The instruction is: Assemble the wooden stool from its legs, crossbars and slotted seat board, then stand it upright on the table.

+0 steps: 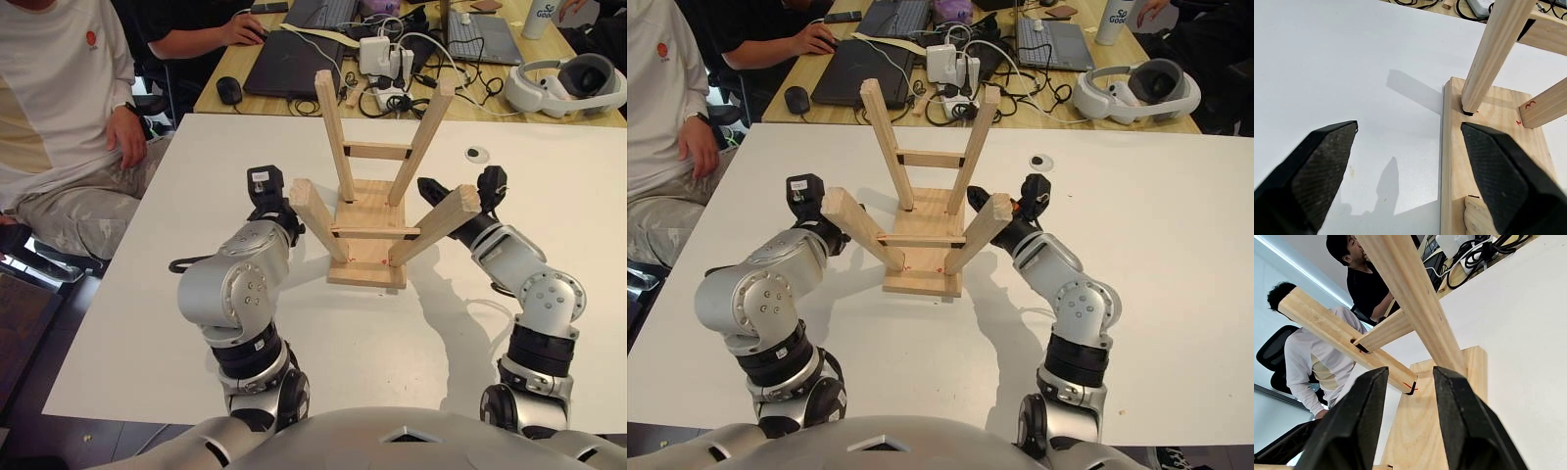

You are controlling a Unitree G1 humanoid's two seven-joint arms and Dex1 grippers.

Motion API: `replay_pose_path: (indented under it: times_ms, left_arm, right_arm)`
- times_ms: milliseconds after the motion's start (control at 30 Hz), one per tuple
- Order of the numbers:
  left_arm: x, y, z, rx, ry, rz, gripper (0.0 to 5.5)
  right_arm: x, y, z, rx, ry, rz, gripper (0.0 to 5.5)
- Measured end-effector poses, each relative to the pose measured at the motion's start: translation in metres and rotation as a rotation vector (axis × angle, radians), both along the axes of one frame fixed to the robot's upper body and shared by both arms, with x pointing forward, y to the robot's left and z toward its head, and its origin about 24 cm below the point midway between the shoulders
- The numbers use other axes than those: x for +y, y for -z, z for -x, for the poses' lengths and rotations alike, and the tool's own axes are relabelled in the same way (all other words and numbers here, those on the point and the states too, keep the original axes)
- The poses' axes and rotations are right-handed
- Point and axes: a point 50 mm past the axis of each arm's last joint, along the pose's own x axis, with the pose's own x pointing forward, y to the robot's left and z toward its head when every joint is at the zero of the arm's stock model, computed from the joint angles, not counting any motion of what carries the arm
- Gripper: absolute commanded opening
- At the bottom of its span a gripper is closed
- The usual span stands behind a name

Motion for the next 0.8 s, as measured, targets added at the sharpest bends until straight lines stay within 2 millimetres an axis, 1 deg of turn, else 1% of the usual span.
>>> replay_pose_path:
  times_ms: [67,133,167,200,233,267,300,333,367,400,467,500,533,567,600,633,667,700,767,800]
  left_arm:
    - [0.002,-0.001,0.002,0.005,-0.004,0.0,3.92]
    - [0.013,-0.007,0.005,-0.023,-0.057,0.015,3.92]
    - [0.021,-0.01,0.008,-0.044,-0.095,0.027,3.92]
    - [0.033,-0.013,0.014,-0.073,-0.145,0.043,3.92]
    - [0.04,-0.014,0.018,-0.086,-0.167,0.049,3.92]
    - [0.047,-0.012,0.023,-0.092,-0.184,0.049,3.92]
    - [0.048,-0.009,0.026,-0.082,-0.182,0.044,3.92]
    - [0.051,-0.001,0.032,-0.044,-0.186,0.038,3.92]
    - [0.049,-0.002,0.031,-0.046,-0.182,0.03,3.92]
    - [0.041,-0.006,0.028,-0.065,-0.152,0.026,3.92]
    - [0.027,-0.014,0.024,-0.094,-0.095,0.015,3.92]
    - [0.024,-0.016,0.023,-0.103,-0.079,0.01,3.92]
    - [0.022,-0.014,0.023,-0.095,-0.075,0.008,3.92]
    - [0.023,-0.012,0.024,-0.088,-0.069,0.011,3.92]
    - [0.03,-0.006,0.027,-0.065,-0.084,0.003,3.92]
    - [0.04,0.003,0.032,-0.028,-0.111,-0.007,3.92]
    - [0.056,0.017,0.041,0.04,-0.155,-0.022,3.92]
    - [0.07,0.024,0.048,0.084,-0.191,-0.047,3.92]
    - [0.097,0.023,0.053,0.097,-0.218,-0.119,3.92]
    - [0.108,0.023,0.054,0.106,-0.223,-0.147,3.92]
  right_arm:
    - [-0.017,-0.014,-0.004,-0.056,0.009,0.056,1.72]
    - [-0.04,-0.033,-0.003,-0.128,0.007,0.077,1.72]
    - [-0.05,-0.041,0.003,-0.166,-0.019,0.089,1.72]
    - [-0.062,-0.046,0.017,-0.205,-0.09,0.123,1.72]
    - [-0.071,-0.043,0.029,-0.197,-0.144,0.157,1.72]
    - [-0.08,-0.033,0.04,-0.143,-0.18,0.186,1.72]
    - [-0.082,-0.029,0.045,-0.12,-0.191,0.19,1.72]
    - [-0.08,-0.028,0.053,-0.108,-0.238,0.173,1.72]
    - [-0.07,-0.031,0.058,-0.129,-0.292,0.157,1.72]
    - [-0.054,-0.035,0.063,-0.161,-0.375,0.127,1.72]
    - [-0.04,-0.034,0.067,-0.17,-0.439,0.115,1.72]
    - [-0.037,-0.032,0.068,-0.167,-0.45,0.117,1.72]
    - [-0.039,-0.03,0.066,-0.158,-0.435,0.131,1.72]
    - [-0.051,-0.021,0.063,-0.115,-0.373,0.177,1.72]
    - [-0.066,-0.014,0.062,-0.068,-0.316,0.211,1.72]
    - [-0.076,-0.011,0.062,-0.051,-0.281,0.23,1.72]
    - [-0.088,-0.008,0.062,-0.039,-0.249,0.257,1.72]
    - [-0.096,-0.008,0.061,-0.05,-0.237,0.268,1.72]
    - [-0.116,-0.006,0.064,-0.054,-0.229,0.298,1.72]
    - [-0.124,-0.004,0.065,-0.053,-0.225,0.311,1.72]
